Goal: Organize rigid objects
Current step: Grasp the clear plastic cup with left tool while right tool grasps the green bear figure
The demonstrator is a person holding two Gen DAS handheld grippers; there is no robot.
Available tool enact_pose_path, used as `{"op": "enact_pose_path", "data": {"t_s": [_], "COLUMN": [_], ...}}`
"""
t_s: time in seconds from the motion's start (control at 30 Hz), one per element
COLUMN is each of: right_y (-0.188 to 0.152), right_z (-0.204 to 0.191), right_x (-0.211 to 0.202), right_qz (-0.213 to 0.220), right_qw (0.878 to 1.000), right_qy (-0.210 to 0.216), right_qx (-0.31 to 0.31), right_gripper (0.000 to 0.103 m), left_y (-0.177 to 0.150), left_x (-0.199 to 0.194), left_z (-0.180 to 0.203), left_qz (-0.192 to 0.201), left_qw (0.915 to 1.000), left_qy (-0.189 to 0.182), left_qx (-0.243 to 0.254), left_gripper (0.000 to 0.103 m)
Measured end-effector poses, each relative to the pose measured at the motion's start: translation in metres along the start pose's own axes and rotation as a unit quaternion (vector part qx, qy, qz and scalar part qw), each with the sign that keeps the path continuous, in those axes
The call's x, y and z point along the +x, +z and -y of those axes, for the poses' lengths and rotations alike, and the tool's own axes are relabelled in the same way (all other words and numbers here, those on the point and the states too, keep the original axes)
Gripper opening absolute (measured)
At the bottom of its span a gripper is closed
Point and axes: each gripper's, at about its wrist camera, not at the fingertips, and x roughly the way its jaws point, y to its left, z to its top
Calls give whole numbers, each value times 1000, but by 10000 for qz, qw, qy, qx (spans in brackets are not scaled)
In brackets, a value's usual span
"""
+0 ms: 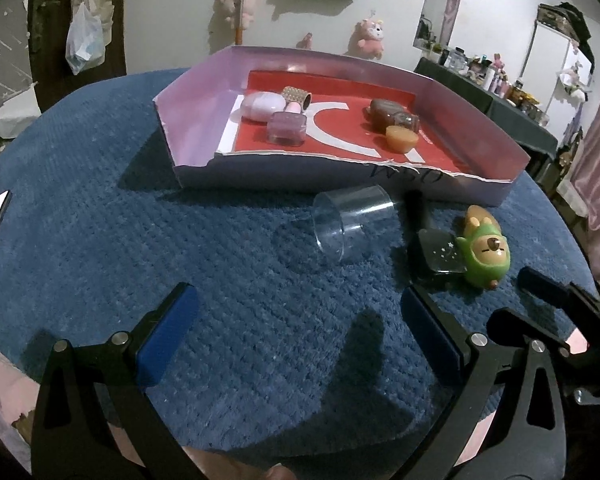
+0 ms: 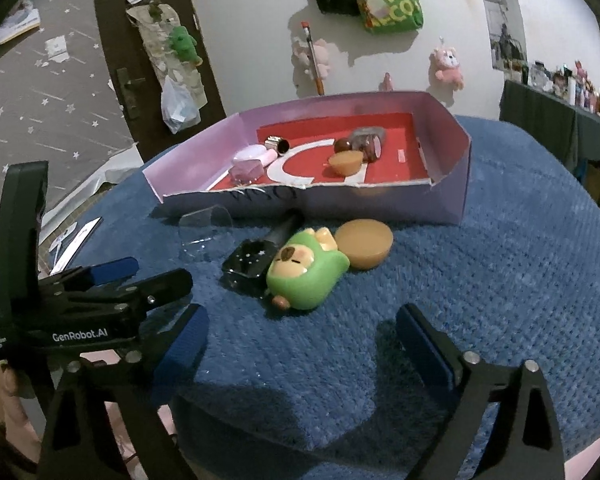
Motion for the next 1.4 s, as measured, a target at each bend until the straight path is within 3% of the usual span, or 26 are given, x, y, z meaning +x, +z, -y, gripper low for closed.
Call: {"op": "enact_pose_path", "data": {"t_s": [0.63, 0.87, 0.93, 1.0, 1.07, 1.4], "right_y": [19, 24, 25, 26, 25, 22], "right_z": [10, 16, 18, 21, 26, 24], "right_x": [18, 24, 25, 26, 26, 18], "right_qz": [-120, -140, -134, -130, -139, -98], "right_qw": [9963, 9942, 9938, 9938, 9925, 9932], "right_qy": [577, 660, 641, 548, 629, 639], "right_qx": [621, 839, 897, 956, 1042, 968], "right_gripper": [67, 63, 59, 45, 45, 44], "left_y": [27, 33, 35, 35, 34, 30], "left_x": [22, 28, 29, 29, 29, 16], "left_z": [1, 10, 11, 13, 16, 11], "left_qz": [-58, -25, -8, -12, -3, 66], "left_qw": [9996, 9998, 9998, 9998, 9999, 9997], "left_qy": [-50, -47, -109, -160, -163, -248], "left_qx": [-281, -167, -166, -123, -43, -9], "left_gripper": [99, 73, 64, 54, 41, 35]}}
